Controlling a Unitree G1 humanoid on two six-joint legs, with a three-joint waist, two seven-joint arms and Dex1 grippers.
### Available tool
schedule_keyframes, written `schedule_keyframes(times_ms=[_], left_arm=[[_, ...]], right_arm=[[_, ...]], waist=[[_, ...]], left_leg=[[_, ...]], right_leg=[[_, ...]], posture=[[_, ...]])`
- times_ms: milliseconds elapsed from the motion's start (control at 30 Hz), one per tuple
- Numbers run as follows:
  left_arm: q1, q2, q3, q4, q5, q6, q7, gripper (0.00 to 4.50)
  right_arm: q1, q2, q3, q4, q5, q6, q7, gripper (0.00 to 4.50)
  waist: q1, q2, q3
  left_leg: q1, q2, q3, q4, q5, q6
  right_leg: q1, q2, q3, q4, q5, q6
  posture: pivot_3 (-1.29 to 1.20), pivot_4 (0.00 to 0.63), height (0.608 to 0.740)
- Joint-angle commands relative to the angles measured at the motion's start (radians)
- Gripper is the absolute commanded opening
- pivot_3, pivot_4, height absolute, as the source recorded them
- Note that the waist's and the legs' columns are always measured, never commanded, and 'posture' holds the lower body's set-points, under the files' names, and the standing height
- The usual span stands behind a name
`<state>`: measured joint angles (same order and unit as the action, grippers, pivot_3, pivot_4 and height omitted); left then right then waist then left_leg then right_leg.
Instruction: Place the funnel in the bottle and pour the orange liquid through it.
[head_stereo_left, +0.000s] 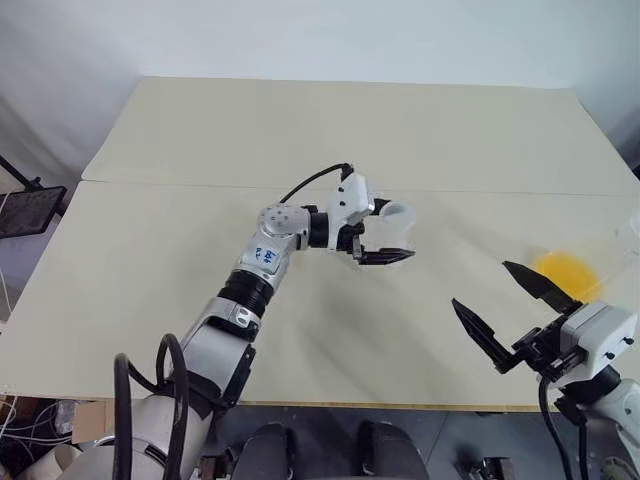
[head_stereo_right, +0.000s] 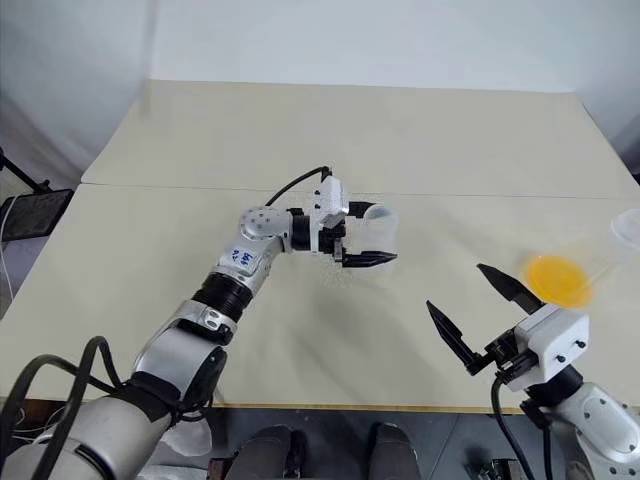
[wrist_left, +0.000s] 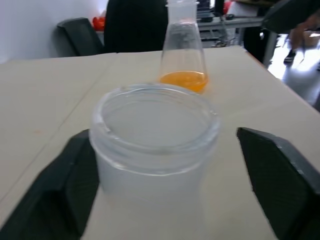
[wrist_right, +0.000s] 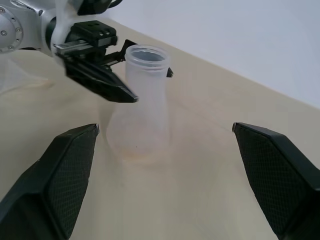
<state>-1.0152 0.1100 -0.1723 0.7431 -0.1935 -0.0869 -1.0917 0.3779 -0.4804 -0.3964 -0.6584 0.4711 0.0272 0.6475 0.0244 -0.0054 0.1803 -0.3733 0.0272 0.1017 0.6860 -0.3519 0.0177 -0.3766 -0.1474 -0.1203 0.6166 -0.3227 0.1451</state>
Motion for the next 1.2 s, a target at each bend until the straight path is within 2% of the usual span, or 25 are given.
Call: schedule_keyframes(times_ms=[33, 367, 500, 667, 767, 867, 1000, 1100, 1200], left_arm=[[-0.001, 0.054, 0.043, -0.066, -0.025, 0.011, -0.035, 4.47], [0.107, 0.243, 0.116, -0.197, -0.051, 0.061, -0.086, 4.47], [0.197, 0.329, 0.209, -0.315, -0.098, 0.059, -0.048, 4.47], [0.429, 0.449, 0.346, -0.552, -0.170, 0.149, 0.020, 4.47], [0.646, 0.504, 0.487, -0.701, -0.214, 0.206, 0.096, 4.47], [0.891, 0.505, 0.644, -0.828, -0.240, 0.219, 0.180, 4.47], [1.175, 0.439, 0.826, -0.927, -0.286, 0.239, 0.283, 4.47], [1.346, 0.377, 0.884, -0.998, -0.296, 0.229, 0.313, 4.47], [1.434, 0.340, 0.897, -1.037, -0.312, 0.211, 0.325, 4.47]], right_arm=[[-0.022, -0.014, 0.002, -0.007, 0.013, 0.000, 0.002, 4.50], [-0.126, -0.055, 0.031, 0.091, 0.030, 0.004, 0.061, 4.50], [-0.177, -0.069, 0.067, 0.121, 0.044, 0.013, 0.096, 4.50], [-0.241, -0.101, 0.134, 0.130, 0.098, 0.063, 0.172, 4.50], [-0.317, -0.133, 0.196, 0.165, 0.114, 0.087, 0.250, 4.50], [-0.416, -0.154, 0.271, 0.227, 0.109, 0.094, 0.339, 4.50], [-0.550, -0.153, 0.363, 0.323, 0.077, 0.079, 0.440, 4.50], [-0.637, -0.137, 0.408, 0.379, 0.071, 0.071, 0.490, 4.50], [-0.684, -0.122, 0.432, 0.423, 0.064, 0.059, 0.523, 4.50]], waist=[[-0.001, 0.000, 0.000], [-0.001, 0.000, 0.000], [-0.002, 0.000, 0.000], [-0.014, 0.000, 0.000], [-0.025, 0.000, 0.000], [-0.034, 0.000, 0.000], [-0.026, -0.002, 0.000], [-0.017, -0.003, 0.000], [-0.008, -0.003, -0.001]], left_leg=[[0.000, 0.000, 0.000, 0.000, 0.000, 0.000], [0.000, 0.000, -0.001, 0.000, 0.000, 0.000], [0.000, 0.000, -0.004, 0.000, 0.000, 0.000], [0.002, 0.002, -0.009, 0.000, 0.000, 0.000], [0.003, 0.002, -0.009, 0.000, 0.000, 0.000], [0.004, 0.004, -0.009, 0.000, 0.000, 0.000], [0.004, 0.006, -0.010, 0.000, 0.000, 0.000], [0.003, 0.005, -0.011, 0.000, -0.001, 0.001], [0.003, 0.004, -0.011, 0.001, -0.002, 0.002]], right_leg=[[0.000, 0.000, 0.000, 0.000, 0.000, 0.000], [0.000, 0.000, 0.000, 0.001, 0.000, 0.000], [0.000, 0.000, 0.000, 0.002, 0.000, 0.000], [0.000, 0.000, 0.000, 0.004, 0.000, 0.000], [0.000, 0.000, 0.001, 0.004, 0.000, 0.000], [0.000, -0.001, 0.002, 0.004, 0.000, 0.000], [0.000, -0.002, 0.002, 0.004, 0.000, 0.000], [0.002, -0.004, 0.002, 0.003, 0.000, 0.000], [0.002, -0.005, 0.001, 0.003, 0.000, 0.000]], posture=[[0.00, 0.150, 0.740], [0.00, 0.150, 0.740], [0.00, 0.150, 0.740], [0.00, 0.150, 0.740], [0.00, 0.150, 0.740], [0.00, 0.150, 0.740], [0.00, 0.150, 0.740], [0.00, 0.150, 0.740], [0.00, 0.150, 0.740]])
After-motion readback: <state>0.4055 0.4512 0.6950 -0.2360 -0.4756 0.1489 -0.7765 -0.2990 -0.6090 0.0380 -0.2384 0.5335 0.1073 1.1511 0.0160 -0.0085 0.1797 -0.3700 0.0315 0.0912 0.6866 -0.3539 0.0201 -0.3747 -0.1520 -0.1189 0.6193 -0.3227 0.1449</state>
